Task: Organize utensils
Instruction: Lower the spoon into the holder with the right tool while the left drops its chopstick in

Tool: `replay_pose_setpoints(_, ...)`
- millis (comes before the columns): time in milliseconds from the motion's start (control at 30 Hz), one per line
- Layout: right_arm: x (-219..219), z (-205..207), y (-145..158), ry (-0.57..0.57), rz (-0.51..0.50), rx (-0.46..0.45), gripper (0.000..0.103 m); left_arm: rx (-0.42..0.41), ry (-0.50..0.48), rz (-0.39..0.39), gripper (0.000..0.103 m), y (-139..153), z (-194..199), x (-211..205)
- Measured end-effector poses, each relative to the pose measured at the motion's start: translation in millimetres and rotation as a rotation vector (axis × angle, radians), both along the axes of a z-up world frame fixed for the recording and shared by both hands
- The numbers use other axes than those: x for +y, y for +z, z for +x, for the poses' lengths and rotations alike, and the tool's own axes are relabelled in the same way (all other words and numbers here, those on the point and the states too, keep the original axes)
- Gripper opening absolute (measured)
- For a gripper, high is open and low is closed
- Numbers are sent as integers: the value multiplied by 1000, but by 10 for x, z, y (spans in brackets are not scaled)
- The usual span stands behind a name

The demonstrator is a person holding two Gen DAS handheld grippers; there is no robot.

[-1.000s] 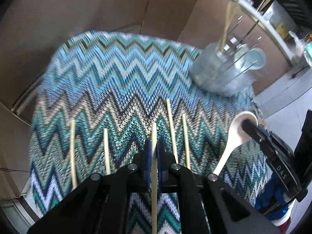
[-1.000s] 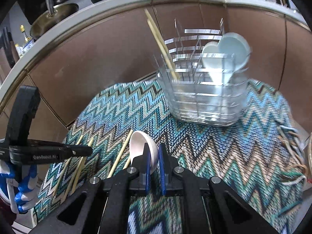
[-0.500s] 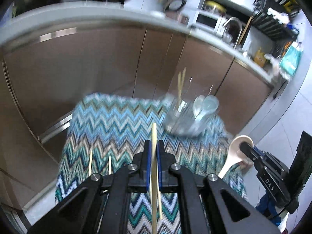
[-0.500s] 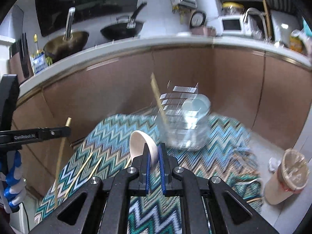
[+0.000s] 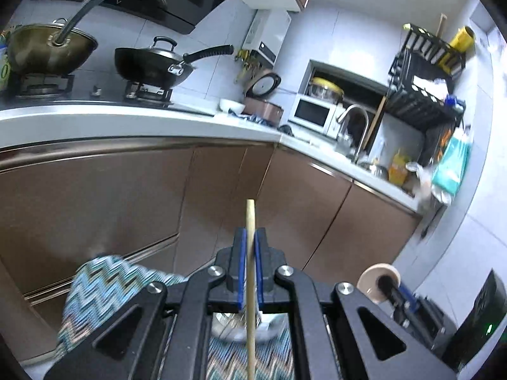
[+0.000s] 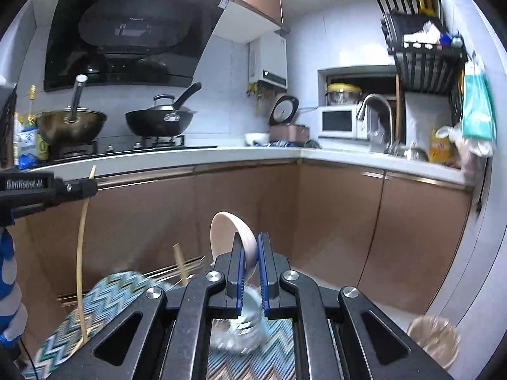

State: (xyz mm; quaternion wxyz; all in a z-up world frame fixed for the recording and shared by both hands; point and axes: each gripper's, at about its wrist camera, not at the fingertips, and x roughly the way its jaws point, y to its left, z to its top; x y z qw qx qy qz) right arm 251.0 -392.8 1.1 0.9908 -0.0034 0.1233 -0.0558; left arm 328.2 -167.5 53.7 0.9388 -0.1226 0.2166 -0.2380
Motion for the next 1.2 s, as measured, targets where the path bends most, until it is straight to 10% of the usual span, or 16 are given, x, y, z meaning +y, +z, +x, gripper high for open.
replay_pose_setpoints(467,-122,819,-671,-9,-25,27,8,-91,102,-14,5,-544,805,-715)
replay_pose_setpoints(1067,-5,893,-1110,0,-45,43,9,-97,125,27,5,-1111,943,-796)
replay_pose_setpoints(1200,2,834,-1089,-8,-43,35,26,-81,125,37,6,-1147,904,-755)
